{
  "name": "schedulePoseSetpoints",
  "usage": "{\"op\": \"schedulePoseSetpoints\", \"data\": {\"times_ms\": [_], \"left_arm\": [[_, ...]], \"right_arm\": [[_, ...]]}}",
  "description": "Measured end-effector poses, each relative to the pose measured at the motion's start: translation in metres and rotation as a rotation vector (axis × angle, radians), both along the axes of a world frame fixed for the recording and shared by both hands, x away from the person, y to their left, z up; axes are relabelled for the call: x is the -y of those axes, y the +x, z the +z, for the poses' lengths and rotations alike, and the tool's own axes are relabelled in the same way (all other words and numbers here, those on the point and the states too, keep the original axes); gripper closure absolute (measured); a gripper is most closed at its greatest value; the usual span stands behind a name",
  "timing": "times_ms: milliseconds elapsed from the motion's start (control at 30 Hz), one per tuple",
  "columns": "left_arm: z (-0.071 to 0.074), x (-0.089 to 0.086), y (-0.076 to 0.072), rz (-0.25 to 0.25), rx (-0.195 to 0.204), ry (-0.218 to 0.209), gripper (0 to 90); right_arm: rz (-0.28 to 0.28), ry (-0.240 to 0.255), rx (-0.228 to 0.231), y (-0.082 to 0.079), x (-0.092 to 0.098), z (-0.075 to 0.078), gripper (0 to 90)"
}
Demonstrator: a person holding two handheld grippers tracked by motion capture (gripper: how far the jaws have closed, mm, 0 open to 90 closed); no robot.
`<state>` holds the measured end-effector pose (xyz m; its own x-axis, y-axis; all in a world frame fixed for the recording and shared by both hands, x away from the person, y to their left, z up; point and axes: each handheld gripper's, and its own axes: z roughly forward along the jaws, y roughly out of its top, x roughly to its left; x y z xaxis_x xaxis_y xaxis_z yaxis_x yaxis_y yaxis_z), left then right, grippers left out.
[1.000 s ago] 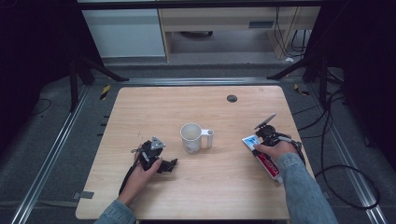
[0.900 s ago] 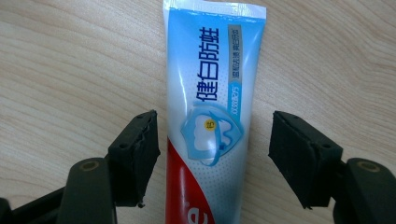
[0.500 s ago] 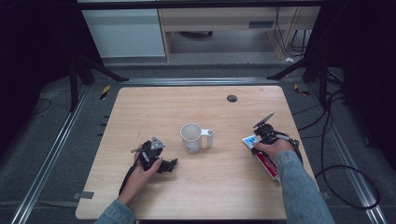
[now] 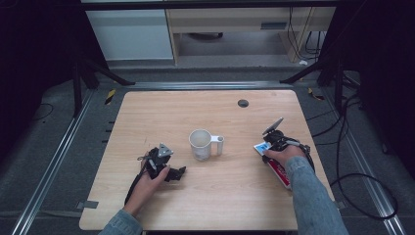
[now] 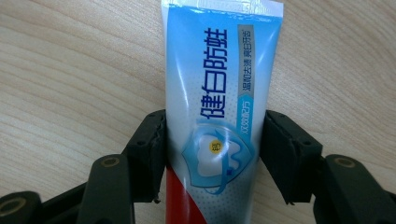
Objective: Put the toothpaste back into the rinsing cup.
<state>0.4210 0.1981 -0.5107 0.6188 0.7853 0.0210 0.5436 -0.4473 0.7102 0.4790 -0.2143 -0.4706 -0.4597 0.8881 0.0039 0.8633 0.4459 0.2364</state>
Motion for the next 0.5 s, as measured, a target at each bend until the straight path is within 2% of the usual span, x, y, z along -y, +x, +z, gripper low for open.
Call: {"op": "schedulePoseSetpoints", "data": {"times_ms": [367,500], "left_arm": [[0.0,0.0001,0.0,-0.001,0.001,0.0,0.0],[0.0,0.0001,0.0,-0.001,0.0,0.0,0.0]], "right_arm": [[0.0,-0.022,-0.021,0.0026,-0.0035,0.0001,44.6],[-0.004,-0.026,-0.024,0.0028,-0.0037,0.0007,48.1]]}}
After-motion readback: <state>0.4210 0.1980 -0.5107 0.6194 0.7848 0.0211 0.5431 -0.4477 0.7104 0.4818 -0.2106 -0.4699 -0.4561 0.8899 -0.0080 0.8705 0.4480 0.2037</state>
